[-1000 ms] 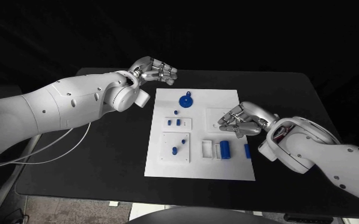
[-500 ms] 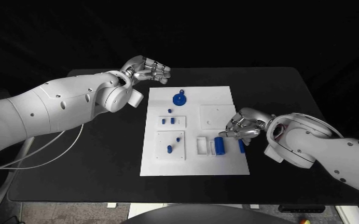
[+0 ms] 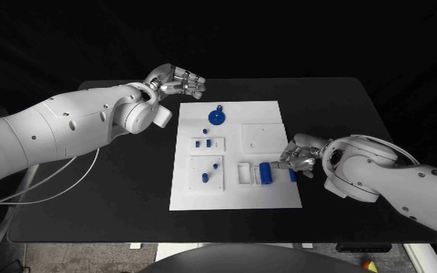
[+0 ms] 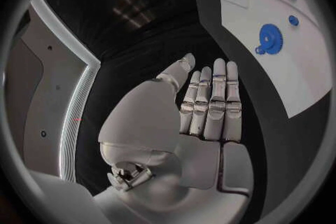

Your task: Assemble the parts on the task board

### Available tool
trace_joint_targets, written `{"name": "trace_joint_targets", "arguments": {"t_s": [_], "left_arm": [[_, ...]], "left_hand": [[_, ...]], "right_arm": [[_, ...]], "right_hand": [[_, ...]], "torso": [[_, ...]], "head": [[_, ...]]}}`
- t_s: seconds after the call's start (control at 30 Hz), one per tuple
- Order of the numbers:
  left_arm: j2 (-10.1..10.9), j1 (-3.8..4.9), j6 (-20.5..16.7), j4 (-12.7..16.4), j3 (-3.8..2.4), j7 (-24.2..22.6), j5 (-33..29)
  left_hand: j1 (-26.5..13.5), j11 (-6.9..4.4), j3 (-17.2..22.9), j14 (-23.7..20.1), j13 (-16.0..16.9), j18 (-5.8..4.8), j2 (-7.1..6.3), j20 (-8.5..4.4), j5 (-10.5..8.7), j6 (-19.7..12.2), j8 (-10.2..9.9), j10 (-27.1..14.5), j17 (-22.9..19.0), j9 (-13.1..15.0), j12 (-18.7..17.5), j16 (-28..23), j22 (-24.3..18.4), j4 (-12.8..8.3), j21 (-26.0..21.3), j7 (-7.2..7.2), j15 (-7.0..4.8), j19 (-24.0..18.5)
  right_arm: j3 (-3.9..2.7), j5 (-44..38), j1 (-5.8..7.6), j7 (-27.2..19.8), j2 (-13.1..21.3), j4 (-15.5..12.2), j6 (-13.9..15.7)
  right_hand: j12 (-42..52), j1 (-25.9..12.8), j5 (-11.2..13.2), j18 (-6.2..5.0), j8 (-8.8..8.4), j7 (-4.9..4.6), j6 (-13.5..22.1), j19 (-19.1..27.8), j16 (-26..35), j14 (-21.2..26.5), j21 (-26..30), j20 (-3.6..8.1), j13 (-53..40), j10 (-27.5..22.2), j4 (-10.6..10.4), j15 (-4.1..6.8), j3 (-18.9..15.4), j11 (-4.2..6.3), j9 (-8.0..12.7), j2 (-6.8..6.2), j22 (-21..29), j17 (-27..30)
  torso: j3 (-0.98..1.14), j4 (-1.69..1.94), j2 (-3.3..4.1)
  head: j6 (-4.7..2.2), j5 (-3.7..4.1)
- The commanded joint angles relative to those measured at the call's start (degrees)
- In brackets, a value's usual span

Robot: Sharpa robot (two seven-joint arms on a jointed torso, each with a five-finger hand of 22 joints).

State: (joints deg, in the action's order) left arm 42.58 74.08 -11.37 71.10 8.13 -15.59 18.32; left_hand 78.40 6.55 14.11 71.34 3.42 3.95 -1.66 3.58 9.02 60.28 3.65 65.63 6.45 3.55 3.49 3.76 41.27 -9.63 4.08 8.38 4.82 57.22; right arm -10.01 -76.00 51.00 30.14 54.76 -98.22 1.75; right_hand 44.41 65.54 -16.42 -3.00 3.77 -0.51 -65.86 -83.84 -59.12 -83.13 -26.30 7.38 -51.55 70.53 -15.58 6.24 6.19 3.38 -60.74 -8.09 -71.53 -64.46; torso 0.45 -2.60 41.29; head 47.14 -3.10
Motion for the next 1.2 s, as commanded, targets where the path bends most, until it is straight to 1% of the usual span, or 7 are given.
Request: {"name": "trace_joint_targets", "arguments": {"t_s": [0.03, 0.33, 0.43, 0.5, 0.57, 0.67, 1.2], "left_arm": [[-0.03, 0.02, 0.78, 0.2, -0.03, -0.36, -0.37], [-0.02, 0.03, 0.73, 0.3, -0.03, -0.33, -0.37], [0.01, 0.03, 0.74, 0.37, -0.03, -0.34, -0.37], [0.03, 0.03, 0.74, 0.43, -0.03, -0.34, -0.37], [0.05, 0.03, 0.75, 0.48, -0.03, -0.35, -0.37], [0.09, 0.03, 0.78, 0.55, -0.03, -0.34, -0.37], [0.2, 0.03, 0.89, 0.67, -0.03, -0.3, -0.37]], "left_hand": [[-0.67, 0.14, -0.01, 0.09, -0.07, -0.28, 0.03, 0.05, -0.08, -0.42, -0.03, 0.21, 0.07, 0.03, -0.12, -0.1, -0.11, 0.46, 0.12, -0.14, -0.07, 0.47], [-0.7, 0.14, 0.01, 0.11, -0.06, -0.28, 0.08, 0.06, -0.05, -0.42, -0.03, 0.22, 0.09, 0.03, -0.12, -0.1, -0.19, 0.54, 0.11, -0.15, -0.07, 0.49], [-0.7, 0.14, 0.01, 0.11, -0.06, -0.28, 0.08, 0.06, -0.05, -0.42, -0.03, 0.22, 0.09, 0.03, -0.12, -0.1, -0.19, 0.54, 0.11, -0.15, -0.07, 0.49], [-0.7, 0.14, 0.01, 0.11, -0.06, -0.28, 0.08, 0.06, -0.05, -0.42, -0.03, 0.22, 0.09, 0.03, -0.12, -0.1, -0.19, 0.54, 0.11, -0.15, -0.07, 0.49], [-0.7, 0.14, 0.01, 0.11, -0.06, -0.28, 0.08, 0.06, -0.05, -0.42, -0.03, 0.22, 0.09, 0.03, -0.12, -0.1, -0.19, 0.54, 0.11, -0.15, -0.07, 0.49], [-0.7, 0.14, 0.01, 0.11, -0.06, -0.28, 0.08, 0.06, -0.05, -0.42, -0.03, 0.22, 0.09, 0.03, -0.12, -0.1, -0.19, 0.54, 0.11, -0.15, -0.07, 0.49], [-0.72, 0.15, 0.03, 0.08, -0.07, -0.28, 0.0, 0.07, -0.01, -0.49, -0.03, 0.17, 0.11, 0.03, -0.12, -0.1, -0.52, 0.76, 0.09, -0.14, -0.06, 0.55]], "right_arm": [[0.23, 0.84, -0.24, 5.3, -0.27, -0.6, -1.94], [1.6, 4.73, -0.44, 8.95, -1.83, -0.31, -0.85], [2.0, 5.47, -0.54, 9.64, -2.6, 0.05, -0.49], [2.25, 5.79, -0.7, 10.08, -3.18, 0.33, 0.0], [2.42, 5.98, -0.86, 10.29, -3.64, 0.6, 0.57], [2.6, 6.21, -1.06, 10.38, -4.29, 0.99, 1.44], [3.16, 5.49, -1.62, 10.52, -6.8, 3.37, 4.05]], "right_hand": [[0.11, -0.81, 0.21, -0.72, -0.07, -0.5, 0.76, -0.72, -0.22, -0.48, -0.42, -0.22, -0.47, 0.27, -0.33, -0.23, 0.16, -0.43, 4.26, 0.47, -0.73, -0.81], [2.96, -1.76, -0.5, -1.03, -0.12, -1.66, 2.4, -1.22, -1.26, -0.79, -1.13, -0.65, -4.32, 0.78, -0.15, -0.62, -0.89, -1.12, 17.52, 1.87, -3.08, -2.68], [3.38, -2.01, -1.34, -1.04, -0.1, -1.73, 2.6, -1.35, -1.68, -0.87, -1.42, -0.68, -5.17, 1.07, 0.16, -0.71, -2.09, -1.11, 18.09, 2.32, -3.64, -2.98], [3.77, -2.49, -5.37, -1.03, -0.07, -1.73, 2.77, -1.53, -2.04, -0.94, -2.05, -0.64, -5.64, 1.31, 0.93, -0.71, -4.6, -1.17, 18.04, 3.13, -4.0, -3.23], [4.02, -2.38, -10.65, -1.1, -0.09, -1.67, 3.18, -1.61, -2.33, -0.93, -2.19, -0.69, -6.23, 1.45, 4.81, -0.65, -14.43, -1.28, 17.72, 7.76, -4.53, -3.35], [4.71, -1.53, -10.86, -1.13, -0.08, -1.78, 3.16, -1.74, -2.63, -0.91, -2.41, -0.66, -7.05, 1.7, 5.81, -0.66, -19.09, -1.14, 17.72, 10.08, -5.12, -3.35], [5.47, -0.99, -11.71, -1.16, -0.12, -2.07, 4.11, -1.93, -2.94, -0.9, -2.22, -0.81, -7.8, 1.82, 5.47, -0.84, -20.5, -1.33, 19.01, 11.33, -5.77, -3.25]], "torso": [[-0.02, -0.06, 0.0], [-0.05, 0.03, 0.04], [-0.01, 0.08, 0.08], [0.0, 0.09, 0.1], [0.0, 0.07, 0.09], [-0.02, 0.08, 0.1], [-0.07, 0.07, 0.11]], "head": [[0.23, 0.01], [0.54, 0.09], [0.66, 0.06], [0.7, 0.02], [0.75, -0.01], [0.81, -0.04], [1.01, -0.5]]}}
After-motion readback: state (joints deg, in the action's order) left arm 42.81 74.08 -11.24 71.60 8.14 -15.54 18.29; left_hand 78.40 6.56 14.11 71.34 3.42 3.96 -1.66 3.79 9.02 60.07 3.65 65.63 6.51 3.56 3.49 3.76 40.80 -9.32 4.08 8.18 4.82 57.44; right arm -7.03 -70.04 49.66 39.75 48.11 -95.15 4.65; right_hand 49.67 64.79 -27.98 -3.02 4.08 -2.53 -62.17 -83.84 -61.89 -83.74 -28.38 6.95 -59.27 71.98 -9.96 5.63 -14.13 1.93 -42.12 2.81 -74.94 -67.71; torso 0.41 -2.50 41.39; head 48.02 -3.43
